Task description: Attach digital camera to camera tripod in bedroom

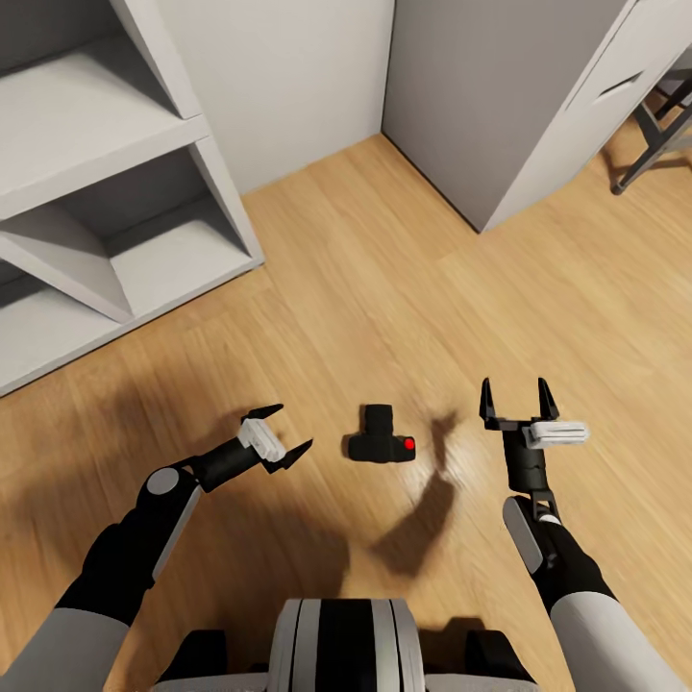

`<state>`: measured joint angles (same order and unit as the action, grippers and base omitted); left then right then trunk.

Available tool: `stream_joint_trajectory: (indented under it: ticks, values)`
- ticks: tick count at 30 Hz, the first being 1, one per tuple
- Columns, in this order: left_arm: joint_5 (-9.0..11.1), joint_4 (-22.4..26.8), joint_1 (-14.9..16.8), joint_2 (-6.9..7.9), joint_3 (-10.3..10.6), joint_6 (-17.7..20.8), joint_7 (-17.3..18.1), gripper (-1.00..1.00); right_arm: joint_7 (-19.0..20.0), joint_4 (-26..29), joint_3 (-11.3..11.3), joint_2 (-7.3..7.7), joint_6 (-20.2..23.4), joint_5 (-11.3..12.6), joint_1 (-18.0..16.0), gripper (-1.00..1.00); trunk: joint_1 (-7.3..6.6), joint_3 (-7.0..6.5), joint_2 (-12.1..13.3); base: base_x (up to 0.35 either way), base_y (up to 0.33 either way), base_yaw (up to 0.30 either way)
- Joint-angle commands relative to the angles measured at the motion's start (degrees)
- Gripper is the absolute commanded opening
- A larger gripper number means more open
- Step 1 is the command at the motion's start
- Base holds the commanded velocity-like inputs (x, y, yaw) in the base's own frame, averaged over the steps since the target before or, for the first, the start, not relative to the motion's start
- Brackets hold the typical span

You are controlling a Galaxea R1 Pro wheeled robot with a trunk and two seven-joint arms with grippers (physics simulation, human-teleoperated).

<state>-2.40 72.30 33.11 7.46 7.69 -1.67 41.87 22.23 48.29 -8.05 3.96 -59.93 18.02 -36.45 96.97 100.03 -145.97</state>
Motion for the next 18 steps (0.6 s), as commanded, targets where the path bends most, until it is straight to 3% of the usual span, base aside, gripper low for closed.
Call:
stream_joint_trajectory:
  ticks: [1,18]
  values:
    - [-0.2,0.0,0.0,0.03,0.0,-0.2,0.1,1.0,0.6,0.0,0.0,0.0,-0.1,0.5,0.0,1.0,0.02,0.25,0.0,0.0,0.0,0.0]
    - [-0.2,-0.1,0.0,-0.07,0.1,-0.2,0.1,1.0,0.7,0.8,0.0,0.33,-0.1,0.4,0.0,1.0,0.45,4.02,-0.3,0.0,0.0,0.0]
